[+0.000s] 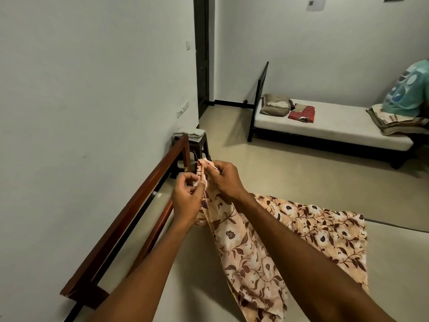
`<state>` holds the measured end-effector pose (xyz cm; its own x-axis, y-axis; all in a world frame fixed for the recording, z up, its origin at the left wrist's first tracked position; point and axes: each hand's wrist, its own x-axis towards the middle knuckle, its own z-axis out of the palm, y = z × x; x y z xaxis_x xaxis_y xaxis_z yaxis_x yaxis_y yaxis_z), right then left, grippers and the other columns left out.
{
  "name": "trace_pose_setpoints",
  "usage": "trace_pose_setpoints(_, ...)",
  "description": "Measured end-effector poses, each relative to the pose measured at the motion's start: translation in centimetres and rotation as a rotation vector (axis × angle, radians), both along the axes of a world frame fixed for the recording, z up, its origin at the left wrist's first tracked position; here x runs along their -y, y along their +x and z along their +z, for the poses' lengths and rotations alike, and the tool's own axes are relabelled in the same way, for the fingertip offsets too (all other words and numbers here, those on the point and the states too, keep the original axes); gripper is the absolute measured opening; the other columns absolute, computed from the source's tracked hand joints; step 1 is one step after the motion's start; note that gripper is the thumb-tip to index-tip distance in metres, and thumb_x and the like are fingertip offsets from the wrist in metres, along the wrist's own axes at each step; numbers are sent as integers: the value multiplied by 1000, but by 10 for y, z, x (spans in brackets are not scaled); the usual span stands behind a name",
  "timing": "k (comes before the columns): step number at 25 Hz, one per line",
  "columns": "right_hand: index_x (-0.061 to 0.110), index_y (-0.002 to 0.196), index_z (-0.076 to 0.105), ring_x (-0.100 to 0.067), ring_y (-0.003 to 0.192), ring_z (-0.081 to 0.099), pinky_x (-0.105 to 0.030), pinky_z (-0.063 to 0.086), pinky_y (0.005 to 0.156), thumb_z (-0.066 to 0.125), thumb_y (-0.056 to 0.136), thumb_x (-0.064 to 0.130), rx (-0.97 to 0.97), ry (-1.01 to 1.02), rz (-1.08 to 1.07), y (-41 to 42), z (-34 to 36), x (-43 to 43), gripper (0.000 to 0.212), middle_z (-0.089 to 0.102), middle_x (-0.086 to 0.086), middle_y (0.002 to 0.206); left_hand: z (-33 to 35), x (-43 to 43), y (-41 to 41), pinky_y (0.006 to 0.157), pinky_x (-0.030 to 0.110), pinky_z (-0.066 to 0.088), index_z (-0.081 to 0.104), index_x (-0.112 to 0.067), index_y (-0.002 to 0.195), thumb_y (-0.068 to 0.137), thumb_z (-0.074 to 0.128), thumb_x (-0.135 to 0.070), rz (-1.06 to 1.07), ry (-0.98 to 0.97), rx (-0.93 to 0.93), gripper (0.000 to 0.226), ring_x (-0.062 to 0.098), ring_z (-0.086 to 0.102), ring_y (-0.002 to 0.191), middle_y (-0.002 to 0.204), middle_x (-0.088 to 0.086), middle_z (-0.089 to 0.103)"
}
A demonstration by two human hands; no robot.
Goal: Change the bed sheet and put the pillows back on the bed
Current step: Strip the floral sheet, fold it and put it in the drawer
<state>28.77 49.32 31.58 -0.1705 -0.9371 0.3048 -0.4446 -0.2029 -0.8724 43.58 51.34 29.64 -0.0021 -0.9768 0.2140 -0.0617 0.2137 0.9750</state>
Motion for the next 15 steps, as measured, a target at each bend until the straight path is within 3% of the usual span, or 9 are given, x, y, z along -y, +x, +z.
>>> trace_pose_setpoints(4,17,76,72,-8,58,50,-32,40,55,61,104,39,-2,-16,-65,-19,23,1,37,63,-2,65,-3,-7,-18,66,24,60,65,-18,116,98,70,-14,-135,-33,58,19,9,72,83,111,-10,69)
trace_pose_setpoints(7,15,80,73,-16,61,53,-39,42,56,61,104,41,-13,-31,-107,-32,28,0,38,65,-12,72,-6,-7,-28,69,26,62,62,-16,119,96,72,-11,-199,-27,38,25,7,72,85,112,-10,66)
trace_pose_setpoints(10,16,82,74,-26,66,62,-43,48,59,60,104,42,-22,-30,-132,-42,30,-5,36,69,-7,74,-12,-3,-37,73,30,63,57,-20,119,95,73,-16,-249,-20,56,28,7,71,88,114,-8,65)
trace_pose_setpoints(15,18,79,73,-14,61,57,-39,46,57,61,104,39,-15,-33,-164,-51,29,-12,35,68,-5,70,-21,0,-52,75,34,65,55,-25,118,93,76,-36,-305,108,94,34,9,71,92,107,-6,69)
